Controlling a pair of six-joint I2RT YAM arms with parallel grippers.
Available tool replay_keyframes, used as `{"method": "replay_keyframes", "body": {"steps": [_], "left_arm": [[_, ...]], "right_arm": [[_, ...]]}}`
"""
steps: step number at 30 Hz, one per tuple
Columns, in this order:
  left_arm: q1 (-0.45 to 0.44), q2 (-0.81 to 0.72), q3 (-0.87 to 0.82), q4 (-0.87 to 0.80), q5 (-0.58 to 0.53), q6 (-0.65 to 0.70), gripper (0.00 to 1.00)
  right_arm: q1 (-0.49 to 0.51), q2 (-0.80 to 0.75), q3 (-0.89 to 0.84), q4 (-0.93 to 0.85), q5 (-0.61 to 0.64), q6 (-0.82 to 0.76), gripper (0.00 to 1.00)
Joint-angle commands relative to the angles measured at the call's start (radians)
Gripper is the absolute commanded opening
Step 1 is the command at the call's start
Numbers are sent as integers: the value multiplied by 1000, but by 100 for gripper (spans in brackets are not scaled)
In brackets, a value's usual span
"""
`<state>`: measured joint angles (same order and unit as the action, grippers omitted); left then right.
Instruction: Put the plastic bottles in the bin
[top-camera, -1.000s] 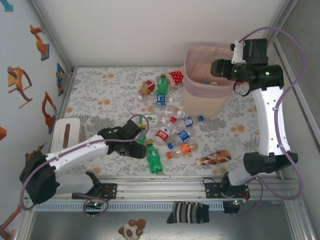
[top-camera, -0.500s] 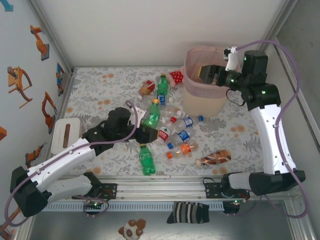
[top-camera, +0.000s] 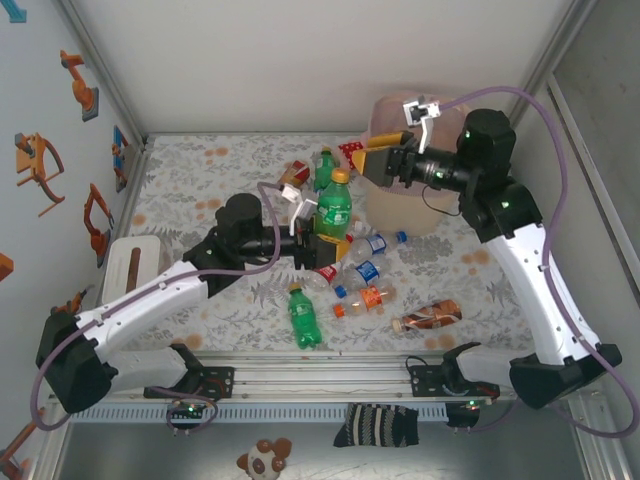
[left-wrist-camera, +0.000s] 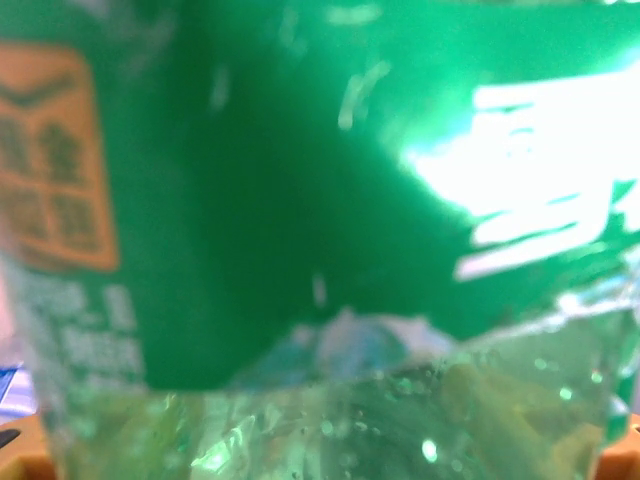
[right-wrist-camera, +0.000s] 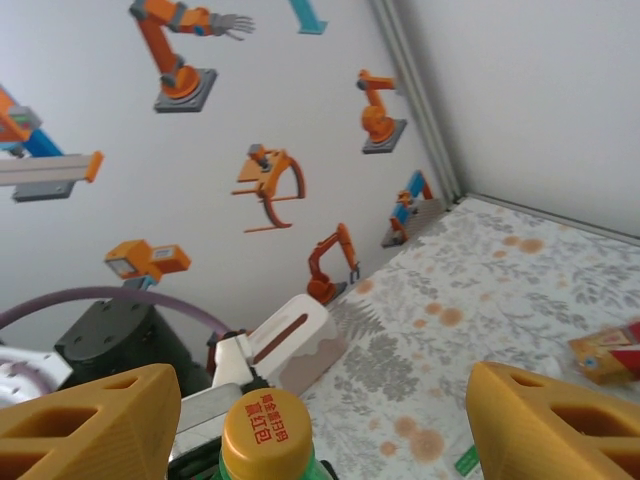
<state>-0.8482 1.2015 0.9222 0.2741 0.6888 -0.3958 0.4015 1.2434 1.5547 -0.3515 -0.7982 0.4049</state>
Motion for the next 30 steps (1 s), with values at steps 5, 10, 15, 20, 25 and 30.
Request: {"method": "replay_keyframes", "body": {"steps": [5, 10, 15, 20, 25, 30], "left_arm": [[1, 44, 70, 145, 113, -32, 51], [1, 67, 86, 149, 118, -30, 51], [1, 79, 101, 153, 121, -31, 51], [1, 79, 100, 156, 117, -34, 51], [1, 77, 100, 153, 109, -33, 51], [3, 70, 98, 148, 88, -30, 57]], "right_arm": [[55, 22, -12, 44, -36, 6, 73], [79, 24, -15, 48, -39, -2, 68], [100, 25, -16, 24, -38, -32, 59], [106, 22, -12, 16, -27, -33, 41], [108, 16, -6, 11, -23, -34, 31], [110, 11, 7, -5, -4, -40, 28]]}}
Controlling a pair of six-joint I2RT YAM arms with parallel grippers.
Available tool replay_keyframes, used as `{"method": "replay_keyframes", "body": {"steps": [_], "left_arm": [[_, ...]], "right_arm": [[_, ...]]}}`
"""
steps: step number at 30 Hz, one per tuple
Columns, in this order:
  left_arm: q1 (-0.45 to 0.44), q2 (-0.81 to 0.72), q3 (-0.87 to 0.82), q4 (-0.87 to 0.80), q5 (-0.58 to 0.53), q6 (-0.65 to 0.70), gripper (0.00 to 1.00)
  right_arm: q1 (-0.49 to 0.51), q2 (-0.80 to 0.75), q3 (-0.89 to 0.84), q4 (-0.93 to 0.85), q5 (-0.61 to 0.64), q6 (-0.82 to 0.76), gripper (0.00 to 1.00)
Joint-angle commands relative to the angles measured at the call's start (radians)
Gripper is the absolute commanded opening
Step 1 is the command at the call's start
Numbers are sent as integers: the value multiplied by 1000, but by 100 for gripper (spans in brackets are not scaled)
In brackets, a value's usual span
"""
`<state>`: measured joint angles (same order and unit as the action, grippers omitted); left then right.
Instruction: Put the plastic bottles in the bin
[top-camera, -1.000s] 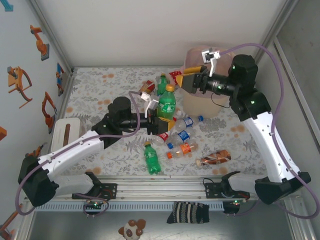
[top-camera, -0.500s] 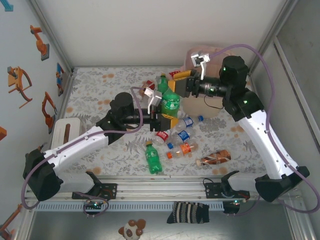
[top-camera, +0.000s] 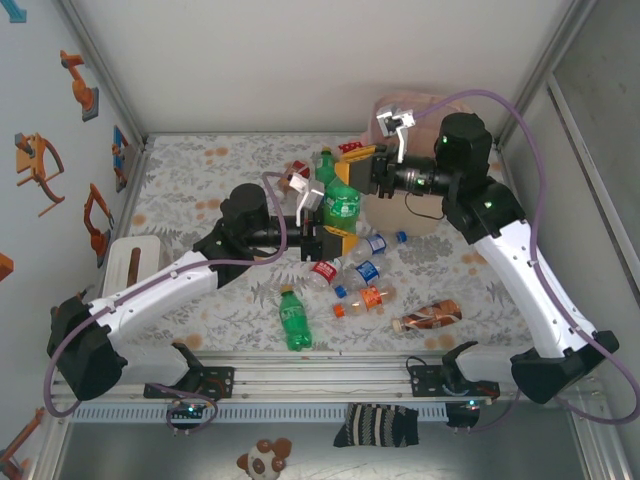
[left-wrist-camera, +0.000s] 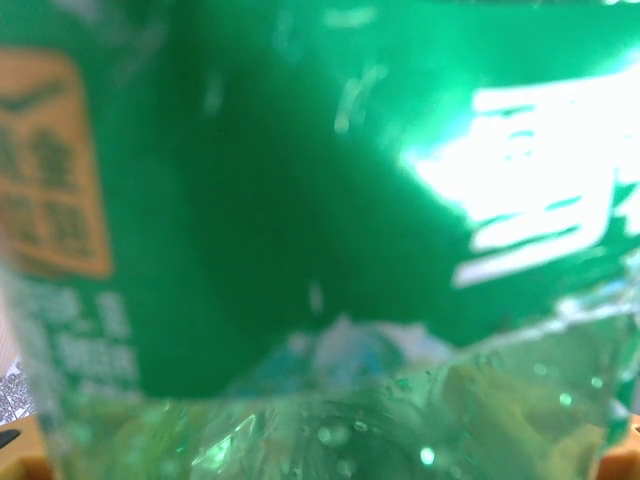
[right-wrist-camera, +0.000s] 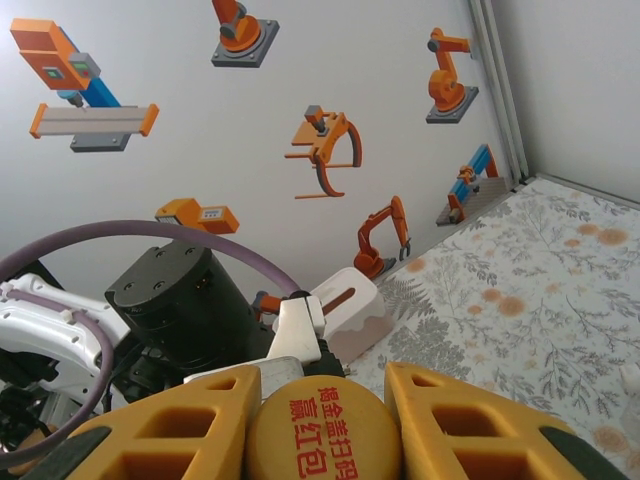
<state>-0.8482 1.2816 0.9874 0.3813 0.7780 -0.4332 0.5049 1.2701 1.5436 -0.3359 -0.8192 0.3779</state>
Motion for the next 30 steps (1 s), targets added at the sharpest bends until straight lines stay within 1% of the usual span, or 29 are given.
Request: {"method": "replay_keyframes", "body": {"steps": [1, 4, 6, 10, 14, 20, 25, 30], "left_arm": [[3, -12, 31, 39, -8, 8, 59], [3, -24, 25, 24, -35, 19, 69], [5, -38, 19, 6, -59, 31, 74], [6, -80, -5, -36, -124, 57, 79], [8, -119, -27, -81, -174, 79, 79], [7, -174, -52, -155, -225, 100, 79], [8, -224, -83, -180, -253, 104, 79], [8, -267, -105, -203, -285, 114, 79]], "right_arm": [[7, -17, 21, -27, 24, -17, 28], [7, -23, 37, -59, 78, -39, 27], [5, -25, 54, -91, 122, -63, 27], [-6, -12, 97, -166, 226, -106, 27], [-60, 29, 158, -234, 308, -105, 26], [-194, 112, 280, -313, 443, -84, 26], [-297, 224, 437, -387, 548, -91, 26], [-351, 366, 627, -497, 643, -137, 25]]}}
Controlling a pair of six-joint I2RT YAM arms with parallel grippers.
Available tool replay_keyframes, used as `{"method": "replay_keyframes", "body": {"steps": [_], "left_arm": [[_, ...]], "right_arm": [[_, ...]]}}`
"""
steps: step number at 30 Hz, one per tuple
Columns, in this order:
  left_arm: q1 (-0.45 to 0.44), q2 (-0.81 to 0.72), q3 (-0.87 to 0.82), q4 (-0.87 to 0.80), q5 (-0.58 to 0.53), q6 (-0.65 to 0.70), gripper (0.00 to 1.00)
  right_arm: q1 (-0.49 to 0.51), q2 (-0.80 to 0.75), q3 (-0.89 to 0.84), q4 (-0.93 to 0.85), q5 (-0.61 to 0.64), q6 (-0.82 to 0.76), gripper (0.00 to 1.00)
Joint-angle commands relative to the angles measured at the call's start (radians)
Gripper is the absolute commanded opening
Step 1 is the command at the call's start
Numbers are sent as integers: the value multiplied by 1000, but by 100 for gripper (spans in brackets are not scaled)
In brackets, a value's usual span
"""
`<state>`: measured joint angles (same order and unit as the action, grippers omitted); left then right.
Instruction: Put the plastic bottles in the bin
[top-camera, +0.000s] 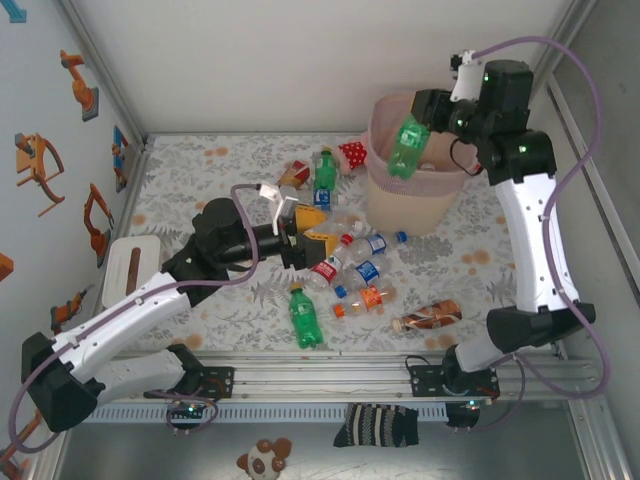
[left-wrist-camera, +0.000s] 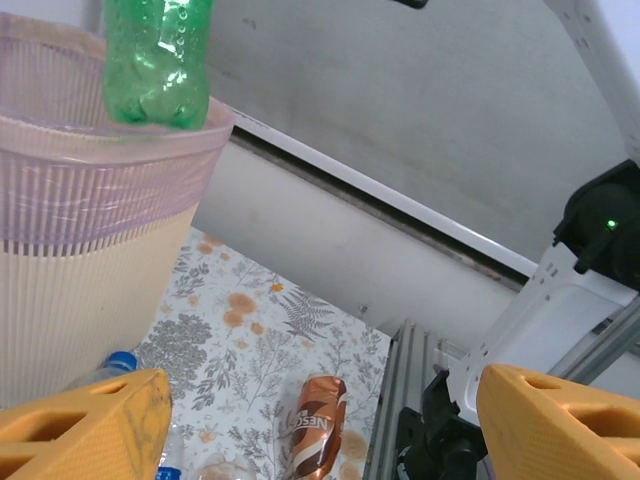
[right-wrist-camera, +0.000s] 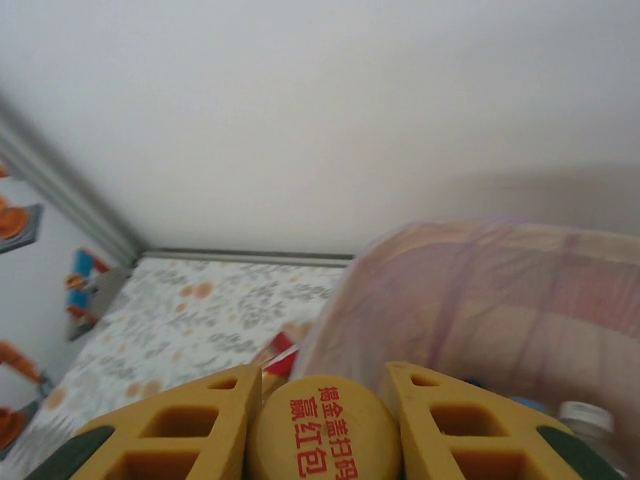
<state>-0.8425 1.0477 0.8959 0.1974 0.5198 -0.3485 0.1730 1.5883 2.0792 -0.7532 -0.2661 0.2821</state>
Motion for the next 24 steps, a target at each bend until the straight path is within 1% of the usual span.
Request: {"method": "replay_keyframes", "body": {"steps": [1, 5, 8, 24], "left_arm": [[2, -39, -15, -24, -31, 31, 79], [2, -61, -22, -39, -47, 36, 79], [2, -69, -25, -51, -58, 39, 79], [2, -80, -43, -68, -83, 26, 79]], "right_arm": [[-22, 76, 122, -99, 104, -50, 25], [-39, 184, 248, -194, 161, -87, 25], [-44, 243, 295, -249, 175, -105, 25], [-52, 397, 185, -282, 148, -141, 27]]}}
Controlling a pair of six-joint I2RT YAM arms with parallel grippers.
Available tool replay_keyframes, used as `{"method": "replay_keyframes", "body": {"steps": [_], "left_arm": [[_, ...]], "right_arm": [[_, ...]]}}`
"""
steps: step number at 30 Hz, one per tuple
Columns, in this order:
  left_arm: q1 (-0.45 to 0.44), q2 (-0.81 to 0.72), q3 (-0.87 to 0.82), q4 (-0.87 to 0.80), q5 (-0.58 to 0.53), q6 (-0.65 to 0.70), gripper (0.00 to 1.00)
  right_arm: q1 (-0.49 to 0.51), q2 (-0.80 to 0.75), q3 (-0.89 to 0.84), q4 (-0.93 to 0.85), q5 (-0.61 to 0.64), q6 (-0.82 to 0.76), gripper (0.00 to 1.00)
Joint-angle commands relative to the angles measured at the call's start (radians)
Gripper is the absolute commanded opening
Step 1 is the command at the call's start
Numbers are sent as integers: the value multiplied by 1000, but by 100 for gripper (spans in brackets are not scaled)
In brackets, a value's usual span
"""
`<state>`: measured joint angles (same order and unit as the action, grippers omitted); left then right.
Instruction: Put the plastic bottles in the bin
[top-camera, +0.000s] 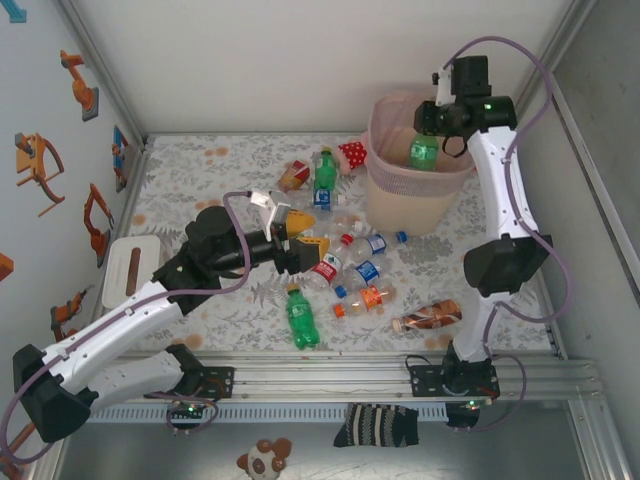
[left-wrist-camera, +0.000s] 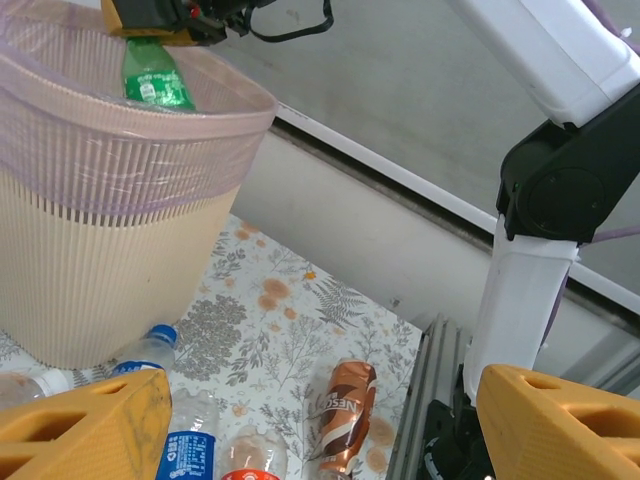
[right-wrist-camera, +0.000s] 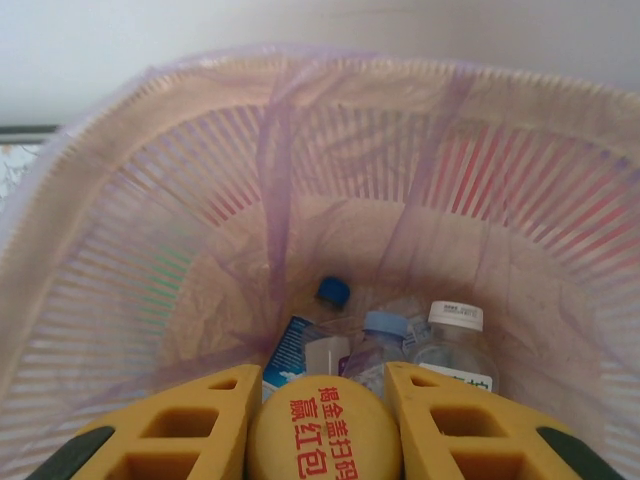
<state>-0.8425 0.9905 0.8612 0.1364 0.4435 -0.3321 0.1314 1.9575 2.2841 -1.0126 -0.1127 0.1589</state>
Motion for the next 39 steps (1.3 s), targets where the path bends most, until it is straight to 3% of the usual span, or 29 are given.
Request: {"method": "replay_keyframes", "body": {"steps": [1, 17, 21, 27, 39], "left_arm": [[2, -24, -8, -9, -7, 10, 79], [1, -67, -29, -61, -73, 7, 80], [2, -75, -35, -71, -86, 5, 79], [2, -82, -36, -95, -108, 6, 79], [2, -71, -22, -218, -207, -28, 79]], "right_arm": [[-12, 38, -24, -22, -9, -18, 27], [-24, 210, -89, -26, -50, -10, 34], [-23, 225, -82, -35, -51, -5, 43], [-23, 193, -61, -40, -37, -2, 60], [-23, 71, 4, -81, -19, 1, 63]]}}
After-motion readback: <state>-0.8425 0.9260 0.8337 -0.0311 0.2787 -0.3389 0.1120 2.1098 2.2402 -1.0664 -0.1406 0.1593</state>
